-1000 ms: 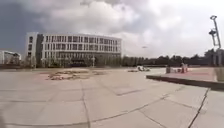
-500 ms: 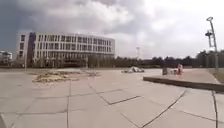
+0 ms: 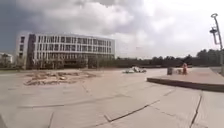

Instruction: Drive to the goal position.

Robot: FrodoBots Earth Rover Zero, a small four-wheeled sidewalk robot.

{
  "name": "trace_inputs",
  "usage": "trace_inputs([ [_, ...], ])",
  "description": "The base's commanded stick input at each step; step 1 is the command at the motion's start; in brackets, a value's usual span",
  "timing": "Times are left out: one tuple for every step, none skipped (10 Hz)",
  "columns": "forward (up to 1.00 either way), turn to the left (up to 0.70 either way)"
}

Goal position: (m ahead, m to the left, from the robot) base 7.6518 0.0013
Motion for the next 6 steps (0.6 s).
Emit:
trace_inputs([
  [1.0, 0.0],
  [1.0, 0.0],
  [1.0, 0.0],
  [1.0, 0.0],
  [1.0, 0.0],
  [1.0, 0.0],
])
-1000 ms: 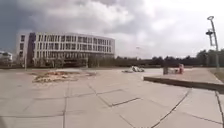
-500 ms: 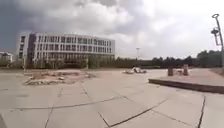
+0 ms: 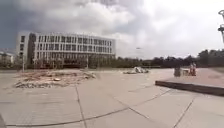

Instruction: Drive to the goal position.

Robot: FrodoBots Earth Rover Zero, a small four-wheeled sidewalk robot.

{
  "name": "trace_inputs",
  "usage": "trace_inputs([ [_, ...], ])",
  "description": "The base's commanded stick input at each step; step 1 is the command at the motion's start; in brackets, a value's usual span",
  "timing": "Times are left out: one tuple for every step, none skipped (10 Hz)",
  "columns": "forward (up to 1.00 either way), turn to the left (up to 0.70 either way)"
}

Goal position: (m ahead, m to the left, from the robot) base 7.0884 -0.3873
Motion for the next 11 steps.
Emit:
trace_inputs([
  [1.0, 0.0],
  [1.0, 0.0],
  [1.0, 0.0],
  [1.0, 0.0],
  [1.0, 0.0],
  [1.0, 0.0],
  [1.0, 0.0],
  [1.0, 0.0],
  [1.0, 0.0],
  [1.0, 0.0],
  [1.0, 0.0],
])
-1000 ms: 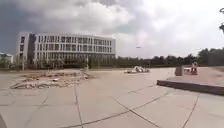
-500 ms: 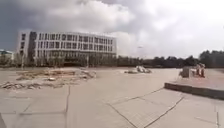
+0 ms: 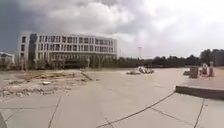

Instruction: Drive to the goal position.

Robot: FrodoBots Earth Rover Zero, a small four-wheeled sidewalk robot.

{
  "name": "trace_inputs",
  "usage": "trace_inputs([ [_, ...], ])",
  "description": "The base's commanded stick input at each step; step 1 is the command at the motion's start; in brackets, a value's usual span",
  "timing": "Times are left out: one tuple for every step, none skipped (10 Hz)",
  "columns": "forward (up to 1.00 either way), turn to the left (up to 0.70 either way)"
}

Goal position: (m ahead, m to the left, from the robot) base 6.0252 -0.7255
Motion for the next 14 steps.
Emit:
trace_inputs([
  [1.0, -0.04],
  [1.0, -0.18],
  [1.0, -0.35],
  [1.0, -0.4],
  [1.0, -0.4],
  [1.0, -0.4],
  [1.0, -0.4],
  [1.0, -0.4],
  [1.0, -0.4],
  [1.0, -0.4],
  [1.0, -0.4],
  [1.0, -0.4],
  [1.0, -0.4],
  [1.0, -0.4],
])
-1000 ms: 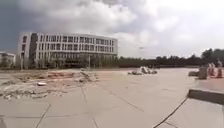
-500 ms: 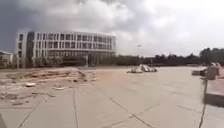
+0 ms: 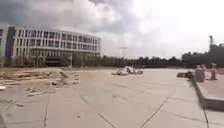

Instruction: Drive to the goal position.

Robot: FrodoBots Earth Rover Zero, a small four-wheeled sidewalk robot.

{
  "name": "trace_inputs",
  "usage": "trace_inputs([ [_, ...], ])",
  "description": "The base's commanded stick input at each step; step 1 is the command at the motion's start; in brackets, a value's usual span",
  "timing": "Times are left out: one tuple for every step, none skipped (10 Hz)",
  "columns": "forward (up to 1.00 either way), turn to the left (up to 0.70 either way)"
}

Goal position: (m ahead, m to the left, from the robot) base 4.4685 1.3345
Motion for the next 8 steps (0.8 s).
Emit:
trace_inputs([
  [1.0, -0.4],
  [1.0, -0.39],
  [1.0, -0.39],
  [1.0, -0.33],
  [1.0, -0.27],
  [1.0, -0.25],
  [1.0, -0.24],
  [1.0, -0.21],
])
